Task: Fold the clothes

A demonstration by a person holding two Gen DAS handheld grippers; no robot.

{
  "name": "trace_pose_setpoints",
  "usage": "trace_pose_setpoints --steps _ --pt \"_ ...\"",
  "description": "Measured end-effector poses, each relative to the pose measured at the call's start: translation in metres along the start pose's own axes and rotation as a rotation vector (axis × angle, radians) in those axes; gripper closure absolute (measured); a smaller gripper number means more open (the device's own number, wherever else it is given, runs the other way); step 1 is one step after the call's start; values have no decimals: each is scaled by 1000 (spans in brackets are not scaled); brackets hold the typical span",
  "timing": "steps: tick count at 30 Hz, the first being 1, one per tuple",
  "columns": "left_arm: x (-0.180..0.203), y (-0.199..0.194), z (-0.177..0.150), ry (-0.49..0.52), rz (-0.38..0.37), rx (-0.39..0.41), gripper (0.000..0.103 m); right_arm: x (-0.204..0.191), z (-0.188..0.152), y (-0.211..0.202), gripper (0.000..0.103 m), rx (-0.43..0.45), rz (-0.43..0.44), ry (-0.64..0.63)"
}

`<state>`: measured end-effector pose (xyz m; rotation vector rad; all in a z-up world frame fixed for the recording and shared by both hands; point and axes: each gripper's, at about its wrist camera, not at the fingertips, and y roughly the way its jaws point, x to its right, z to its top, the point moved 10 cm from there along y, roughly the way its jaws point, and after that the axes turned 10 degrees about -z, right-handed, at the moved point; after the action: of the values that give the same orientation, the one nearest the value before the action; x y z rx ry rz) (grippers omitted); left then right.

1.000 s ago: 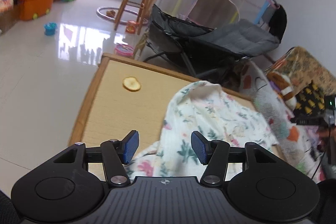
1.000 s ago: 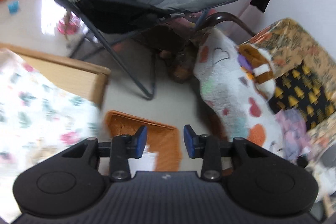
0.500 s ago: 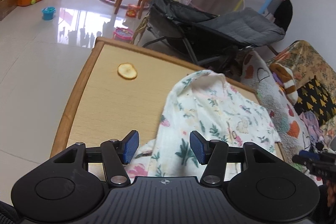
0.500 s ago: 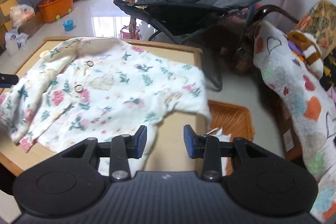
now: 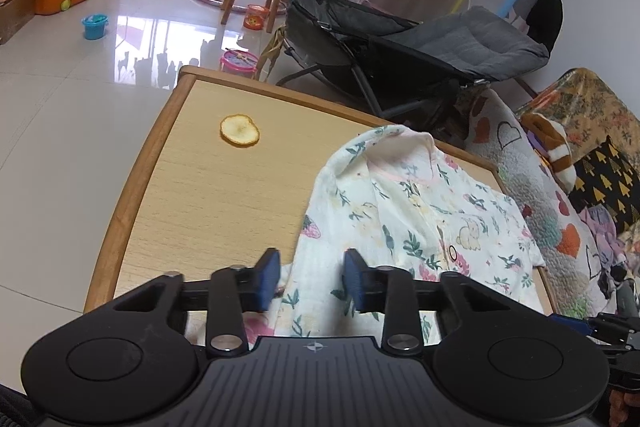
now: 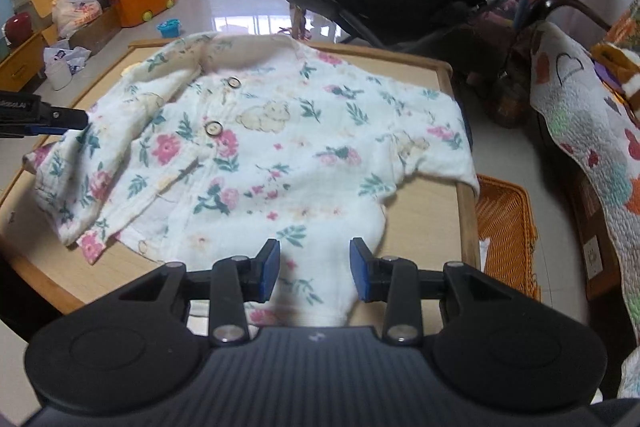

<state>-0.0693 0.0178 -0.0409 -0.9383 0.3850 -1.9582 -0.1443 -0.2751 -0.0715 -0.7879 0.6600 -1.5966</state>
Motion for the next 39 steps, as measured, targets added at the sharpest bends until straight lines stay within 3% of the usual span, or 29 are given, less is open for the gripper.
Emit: trace_pose_setpoints --steps 2,14,28,39 --pt "1 1 -1 7 3 -4 81 4 -2 2 65 -11 -4 18" --pt "12 -7 3 69 15 21 99 8 -9 10 65 -56 -4 50" --pt "27 -32 30 83 2 71 101 11 -10 10 65 -69 4 66" --pt "11 -50 78 163 93 91 101 13 -9 10 65 -64 22 92"
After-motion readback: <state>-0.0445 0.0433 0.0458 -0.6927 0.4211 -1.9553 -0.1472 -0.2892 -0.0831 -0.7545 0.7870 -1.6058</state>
